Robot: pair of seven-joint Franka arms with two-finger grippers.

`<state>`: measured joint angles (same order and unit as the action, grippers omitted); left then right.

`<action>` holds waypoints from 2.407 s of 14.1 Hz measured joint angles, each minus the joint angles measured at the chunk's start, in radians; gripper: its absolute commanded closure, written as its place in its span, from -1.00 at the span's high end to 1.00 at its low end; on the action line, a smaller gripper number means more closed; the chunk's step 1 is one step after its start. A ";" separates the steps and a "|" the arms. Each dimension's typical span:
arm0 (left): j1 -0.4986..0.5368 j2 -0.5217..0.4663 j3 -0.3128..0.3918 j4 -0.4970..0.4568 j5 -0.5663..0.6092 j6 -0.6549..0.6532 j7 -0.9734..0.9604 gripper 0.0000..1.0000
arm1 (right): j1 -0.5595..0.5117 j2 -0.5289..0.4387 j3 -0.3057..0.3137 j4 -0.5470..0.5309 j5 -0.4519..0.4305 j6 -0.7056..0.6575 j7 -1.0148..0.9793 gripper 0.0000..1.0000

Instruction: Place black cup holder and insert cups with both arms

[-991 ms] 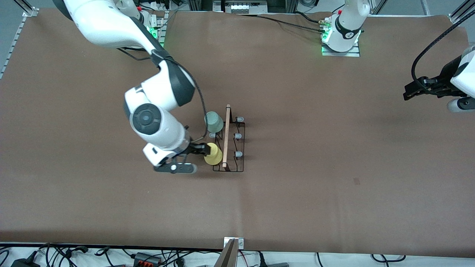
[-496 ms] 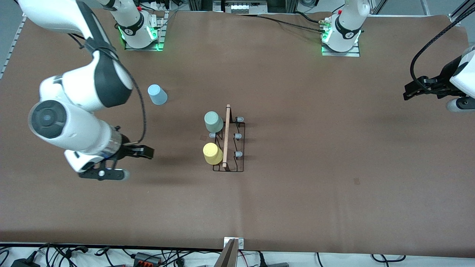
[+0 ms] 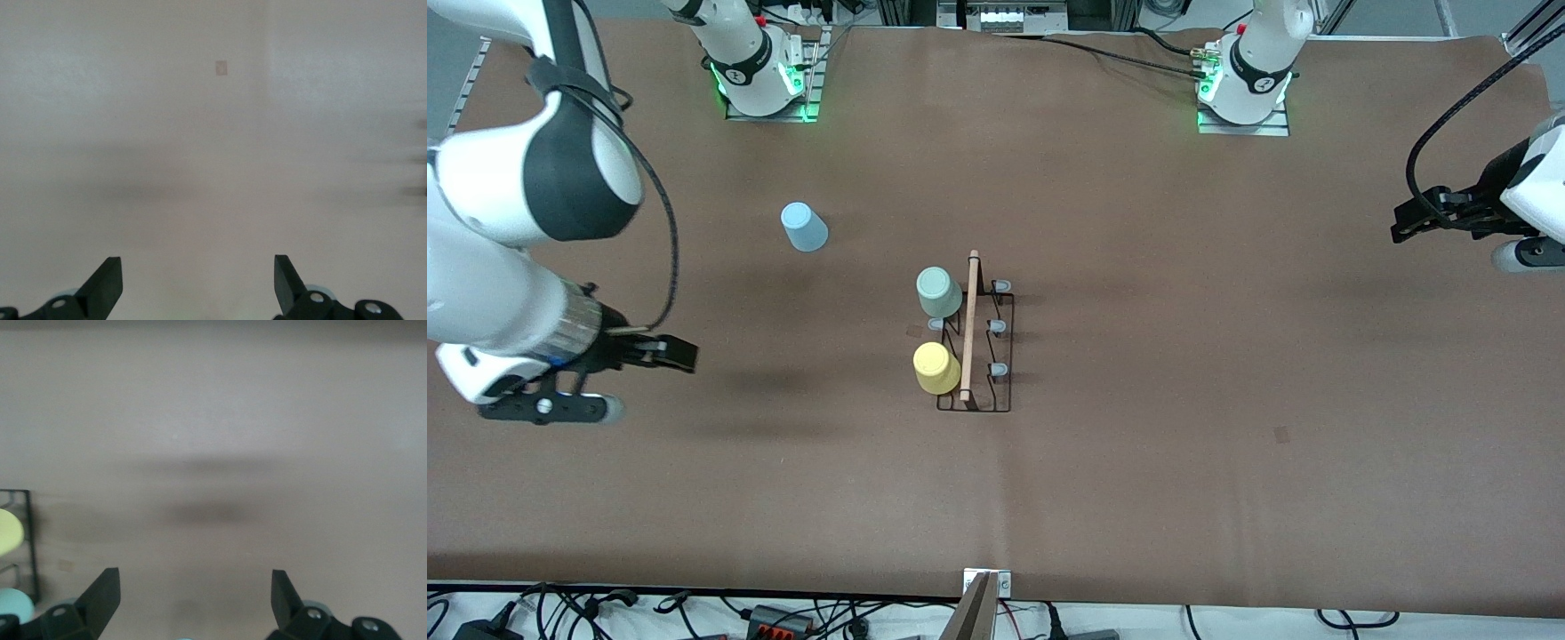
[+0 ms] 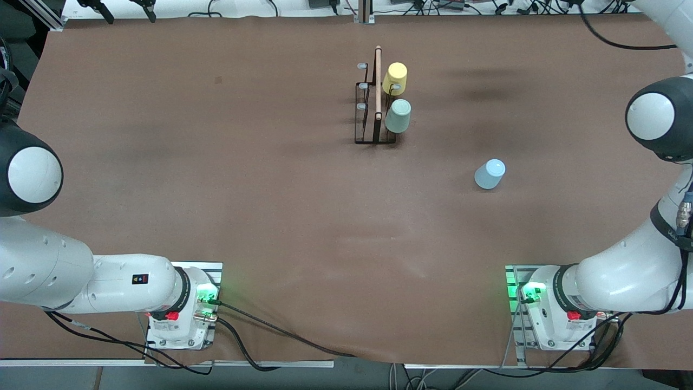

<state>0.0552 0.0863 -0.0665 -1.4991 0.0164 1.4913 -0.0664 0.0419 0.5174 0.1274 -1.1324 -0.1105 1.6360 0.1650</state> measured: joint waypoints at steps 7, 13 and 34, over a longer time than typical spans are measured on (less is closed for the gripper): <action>0.000 0.000 0.000 0.001 0.000 0.000 0.001 1.00 | -0.099 -0.185 -0.079 -0.125 0.031 -0.062 -0.187 1.00; 0.000 0.000 0.000 0.001 0.000 0.000 0.001 1.00 | -0.099 -0.312 -0.096 -0.321 0.045 0.006 -0.205 1.00; 0.000 0.000 0.000 0.001 0.000 0.000 0.003 1.00 | -0.097 -0.529 -0.101 -0.601 0.075 0.082 -0.205 1.00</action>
